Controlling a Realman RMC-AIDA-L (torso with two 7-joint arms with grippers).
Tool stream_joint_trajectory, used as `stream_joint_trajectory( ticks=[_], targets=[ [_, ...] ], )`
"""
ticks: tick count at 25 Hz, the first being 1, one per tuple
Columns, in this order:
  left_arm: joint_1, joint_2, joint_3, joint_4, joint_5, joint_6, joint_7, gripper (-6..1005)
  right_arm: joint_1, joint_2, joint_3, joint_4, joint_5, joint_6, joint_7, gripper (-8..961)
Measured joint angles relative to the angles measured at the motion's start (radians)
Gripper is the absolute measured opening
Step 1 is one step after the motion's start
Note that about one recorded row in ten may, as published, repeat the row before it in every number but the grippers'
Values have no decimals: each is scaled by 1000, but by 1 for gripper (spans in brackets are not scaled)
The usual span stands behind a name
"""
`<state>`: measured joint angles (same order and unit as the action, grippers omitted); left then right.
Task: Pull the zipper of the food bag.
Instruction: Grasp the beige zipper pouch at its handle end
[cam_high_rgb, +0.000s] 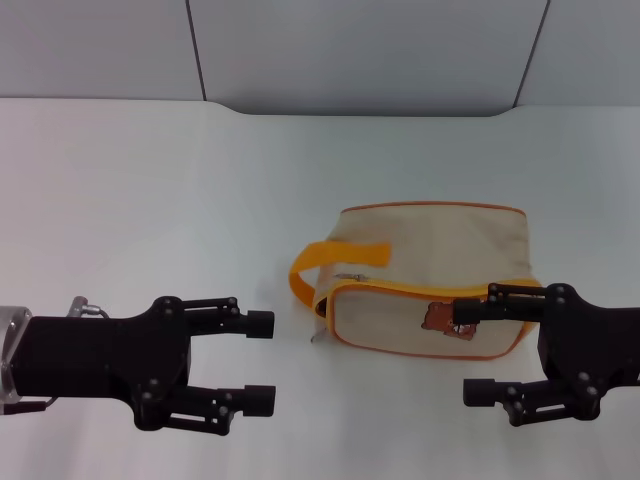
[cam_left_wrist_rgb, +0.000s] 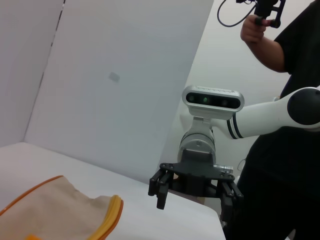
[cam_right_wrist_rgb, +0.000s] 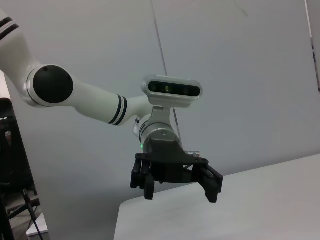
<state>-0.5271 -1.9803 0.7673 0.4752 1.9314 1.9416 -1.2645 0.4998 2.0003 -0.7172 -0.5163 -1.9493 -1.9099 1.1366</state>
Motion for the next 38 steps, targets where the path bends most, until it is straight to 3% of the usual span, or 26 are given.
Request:
stream_joint_trajectory(
  ticks=[13,20,21,23,24,25,29,38],
  targets=[
    [-2,-4,2,2,5,1,5,809,-9,3,1,2,-2,0,-23,799],
    [-2,-17,3,2,5,-26,18,806,-16,-1,9,3,-11,1,-24,797],
    [4,-69,-3,-5,2,-212,77,806,-19,-3,12,3,-13,2,-25,796],
    [4,-90,-4,-10,-4,-301,102,805,-28,-7,20,3,-14,3,-25,796],
    [4,-90,-4,-10,-4,-301,102,804,-32,-8,23,2,-14,4,-25,795],
    [-15,-100,0,-61,-26,-405,151,804,-35,-8,25,2,-14,4,-25,795],
    [-82,-99,4,-183,-41,-531,231,802,-53,-11,28,0,-15,4,-25,793],
    [-171,-102,26,-302,-43,-661,299,798,-71,-12,51,-8,-17,0,-24,790]
  ],
)
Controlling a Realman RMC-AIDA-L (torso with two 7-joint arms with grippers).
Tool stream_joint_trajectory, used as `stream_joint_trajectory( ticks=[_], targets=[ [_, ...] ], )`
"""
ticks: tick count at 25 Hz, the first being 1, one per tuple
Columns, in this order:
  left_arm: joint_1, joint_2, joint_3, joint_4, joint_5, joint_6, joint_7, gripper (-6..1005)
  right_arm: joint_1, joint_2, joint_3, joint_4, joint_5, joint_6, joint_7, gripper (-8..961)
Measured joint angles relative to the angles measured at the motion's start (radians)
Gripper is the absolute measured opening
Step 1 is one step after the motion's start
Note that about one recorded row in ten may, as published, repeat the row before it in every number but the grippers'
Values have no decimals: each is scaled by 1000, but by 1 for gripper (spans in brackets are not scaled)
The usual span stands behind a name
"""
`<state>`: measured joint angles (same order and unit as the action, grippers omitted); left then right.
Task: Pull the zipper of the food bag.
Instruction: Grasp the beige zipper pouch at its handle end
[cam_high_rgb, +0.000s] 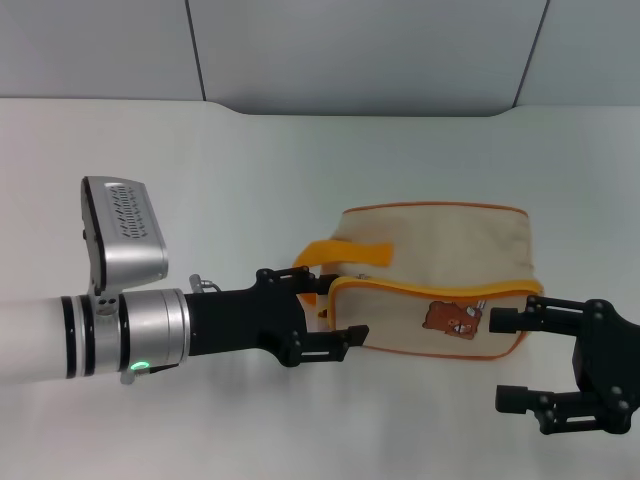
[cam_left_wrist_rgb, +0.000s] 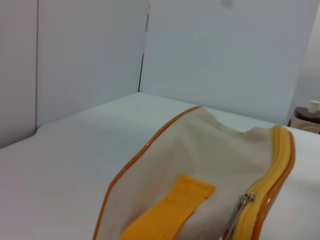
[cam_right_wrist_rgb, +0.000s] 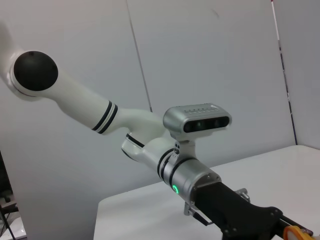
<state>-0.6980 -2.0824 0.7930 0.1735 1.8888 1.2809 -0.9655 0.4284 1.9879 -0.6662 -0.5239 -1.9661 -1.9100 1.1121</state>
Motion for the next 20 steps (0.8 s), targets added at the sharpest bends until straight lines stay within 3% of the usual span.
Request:
stream_joint_trajectory(
  ticks=[4,15,20],
  targets=[
    [-10,0,-6,-21,-1,-17,32,796,-3,-2,0,-1,3,-4,0,789],
    [-13,1,-23,-21,-23,-14,43,389,-4,-3,38,-1,5,-10,0,785],
    [-13,1,-23,-30,-49,-9,68,126,-4,-3,40,-1,6,-11,0,783]
  ],
)
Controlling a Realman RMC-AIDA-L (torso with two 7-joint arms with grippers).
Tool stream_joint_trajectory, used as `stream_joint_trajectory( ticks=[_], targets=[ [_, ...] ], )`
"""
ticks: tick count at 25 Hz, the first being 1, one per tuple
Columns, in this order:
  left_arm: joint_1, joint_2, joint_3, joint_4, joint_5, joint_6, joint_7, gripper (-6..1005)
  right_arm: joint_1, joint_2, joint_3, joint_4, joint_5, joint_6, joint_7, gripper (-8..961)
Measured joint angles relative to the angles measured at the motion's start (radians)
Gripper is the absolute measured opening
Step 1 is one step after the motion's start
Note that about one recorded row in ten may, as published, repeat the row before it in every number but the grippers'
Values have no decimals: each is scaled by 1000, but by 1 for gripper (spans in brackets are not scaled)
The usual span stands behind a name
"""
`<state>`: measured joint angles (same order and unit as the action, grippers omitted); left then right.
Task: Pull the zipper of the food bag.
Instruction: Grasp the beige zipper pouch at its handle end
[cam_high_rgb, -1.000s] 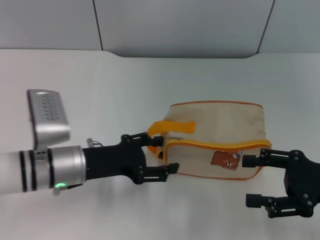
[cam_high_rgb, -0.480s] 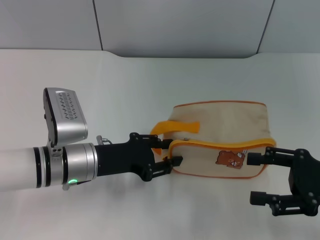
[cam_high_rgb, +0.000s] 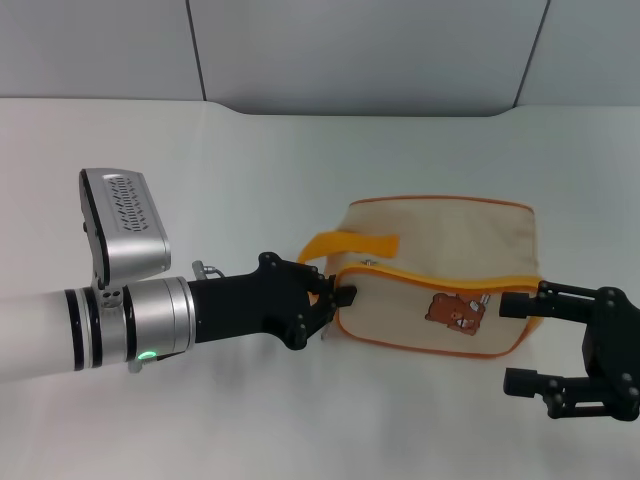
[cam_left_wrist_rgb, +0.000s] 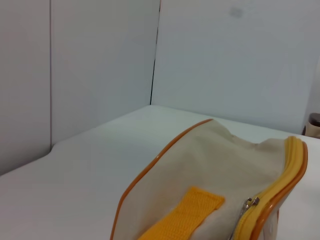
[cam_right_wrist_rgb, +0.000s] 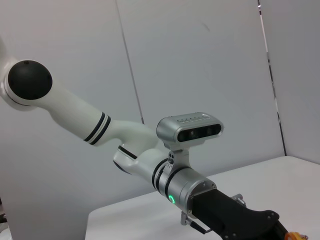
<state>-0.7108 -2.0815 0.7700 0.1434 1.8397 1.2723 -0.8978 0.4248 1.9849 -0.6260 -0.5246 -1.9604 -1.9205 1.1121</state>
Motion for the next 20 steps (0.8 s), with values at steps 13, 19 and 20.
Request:
stream_joint_trajectory(
  ticks=[13,19,20],
  targets=[
    [114,27,-18,259,-19,278,-95,80,-3,70,265,49,66,2,-260,778],
    [122,65,-73,330,-20,412,-97,76,27,100,281,185,191,58,-575,776],
    [122,64,-72,342,-20,418,-95,75,37,100,282,215,194,69,-619,775]
  ],
)
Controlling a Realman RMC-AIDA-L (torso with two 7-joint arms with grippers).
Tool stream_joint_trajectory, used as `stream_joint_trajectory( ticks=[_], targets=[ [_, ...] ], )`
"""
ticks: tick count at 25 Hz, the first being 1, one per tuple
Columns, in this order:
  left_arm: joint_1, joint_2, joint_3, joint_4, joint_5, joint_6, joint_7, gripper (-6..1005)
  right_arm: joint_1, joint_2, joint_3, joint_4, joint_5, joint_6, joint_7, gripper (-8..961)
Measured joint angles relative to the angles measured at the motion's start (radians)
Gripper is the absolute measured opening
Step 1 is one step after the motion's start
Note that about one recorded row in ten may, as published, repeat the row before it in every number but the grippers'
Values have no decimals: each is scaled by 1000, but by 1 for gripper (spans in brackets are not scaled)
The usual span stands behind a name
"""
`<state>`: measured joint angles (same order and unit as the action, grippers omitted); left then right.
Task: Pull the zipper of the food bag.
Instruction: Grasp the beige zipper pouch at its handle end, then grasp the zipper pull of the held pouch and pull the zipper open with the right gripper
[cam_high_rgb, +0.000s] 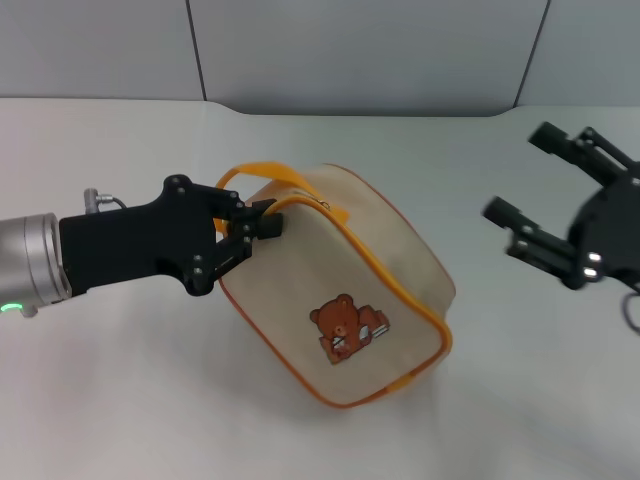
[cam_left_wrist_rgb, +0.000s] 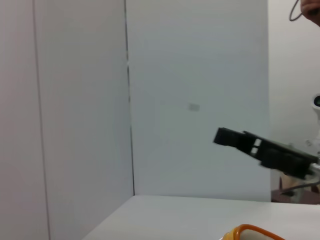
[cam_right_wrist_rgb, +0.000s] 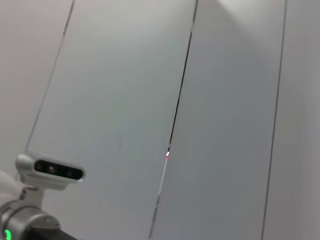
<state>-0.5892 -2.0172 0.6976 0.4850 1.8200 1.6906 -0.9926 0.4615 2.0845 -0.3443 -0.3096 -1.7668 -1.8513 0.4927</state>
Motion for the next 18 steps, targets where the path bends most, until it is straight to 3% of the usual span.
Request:
stream_joint_trajectory(
  ticks=[4,8,15,18],
  targets=[
    [-19,-7,9,26,21,14,4,73,45,1,-7,102,0,65,-204,774],
    [-26,-8,11,29,36,24,4,70,96,2,-15,200,-13,165,-373,625],
    [-27,-9,24,29,41,25,3,69,161,5,-99,245,-33,262,-424,313],
    [-27,-12,32,26,44,21,4,69,175,5,-121,261,-34,273,-452,294]
  ],
)
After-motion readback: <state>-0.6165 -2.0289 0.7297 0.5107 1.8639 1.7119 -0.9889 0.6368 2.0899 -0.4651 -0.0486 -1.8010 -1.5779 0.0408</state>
